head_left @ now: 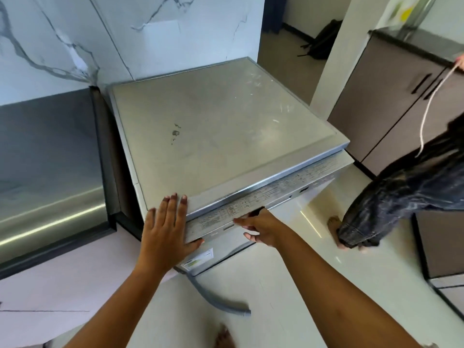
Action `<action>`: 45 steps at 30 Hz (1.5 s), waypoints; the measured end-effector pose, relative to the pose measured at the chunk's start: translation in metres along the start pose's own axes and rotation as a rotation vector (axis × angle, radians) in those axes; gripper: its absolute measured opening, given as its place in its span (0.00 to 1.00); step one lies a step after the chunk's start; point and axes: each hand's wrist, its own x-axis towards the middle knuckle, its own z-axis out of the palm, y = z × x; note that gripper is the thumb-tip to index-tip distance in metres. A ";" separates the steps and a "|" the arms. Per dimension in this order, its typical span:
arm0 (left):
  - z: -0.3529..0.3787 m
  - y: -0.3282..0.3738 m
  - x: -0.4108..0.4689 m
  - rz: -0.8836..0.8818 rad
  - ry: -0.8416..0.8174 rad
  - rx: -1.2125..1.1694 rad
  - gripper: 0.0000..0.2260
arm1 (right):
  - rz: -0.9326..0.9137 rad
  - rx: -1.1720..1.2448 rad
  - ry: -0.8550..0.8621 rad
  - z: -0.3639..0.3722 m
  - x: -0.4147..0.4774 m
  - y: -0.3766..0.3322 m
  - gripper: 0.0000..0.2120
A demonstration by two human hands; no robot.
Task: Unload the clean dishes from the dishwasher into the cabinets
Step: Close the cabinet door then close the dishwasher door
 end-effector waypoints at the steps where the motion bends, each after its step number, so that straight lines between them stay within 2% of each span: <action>1: 0.002 0.005 0.000 -0.019 0.015 0.007 0.41 | 0.013 -0.028 -0.020 -0.001 0.002 -0.004 0.20; 4: 0.006 0.009 0.001 -0.027 0.092 0.019 0.36 | 0.032 -0.113 -0.045 -0.004 0.007 -0.015 0.14; 9: 0.007 0.015 0.005 -0.102 0.106 -0.010 0.27 | 0.051 -0.205 -0.019 0.006 0.019 -0.034 0.13; 16: -0.001 0.023 0.004 -0.225 -0.049 -0.069 0.29 | 0.051 -0.398 -0.031 0.003 0.026 -0.034 0.13; 19: -0.006 0.029 0.005 -0.224 -0.020 -0.040 0.26 | 0.047 -0.512 -0.064 -0.006 0.022 -0.036 0.16; 21: -0.012 0.039 0.009 -0.281 -0.065 -0.053 0.30 | 0.018 -0.589 -0.056 -0.021 0.020 -0.039 0.17; 23: -0.018 0.054 0.013 -0.378 -0.097 -0.062 0.31 | -0.030 -0.504 -0.007 -0.047 0.023 -0.042 0.15; 25: -0.022 0.076 0.022 -0.473 -0.108 -0.066 0.31 | -0.074 -0.318 0.101 -0.085 0.026 -0.047 0.12; 27: -0.022 0.099 0.035 -0.486 -0.158 -0.046 0.33 | -0.117 -0.254 0.236 -0.126 0.032 -0.058 0.15; 29: -0.021 0.132 0.055 -0.451 -0.180 -0.035 0.35 | -0.130 -0.255 0.275 -0.168 0.035 -0.074 0.16; 33: -0.021 0.200 0.106 -0.492 -0.232 -0.008 0.35 | -0.130 -0.375 0.148 -0.214 0.041 -0.100 0.14; 37: -0.023 0.206 0.120 -0.564 -0.216 0.162 0.28 | -0.142 -0.511 0.102 -0.209 0.050 -0.103 0.08; 39: -0.024 0.206 0.120 -0.561 -0.191 0.214 0.23 | -0.145 -0.553 0.105 -0.207 0.055 -0.104 0.09; 42: -0.027 0.206 0.125 -0.579 -0.264 0.161 0.21 | -0.118 -0.601 0.093 -0.207 0.060 -0.105 0.16; 45: -0.034 0.199 0.127 -0.582 -0.232 0.094 0.22 | -0.051 -0.780 0.028 -0.214 0.048 -0.112 0.15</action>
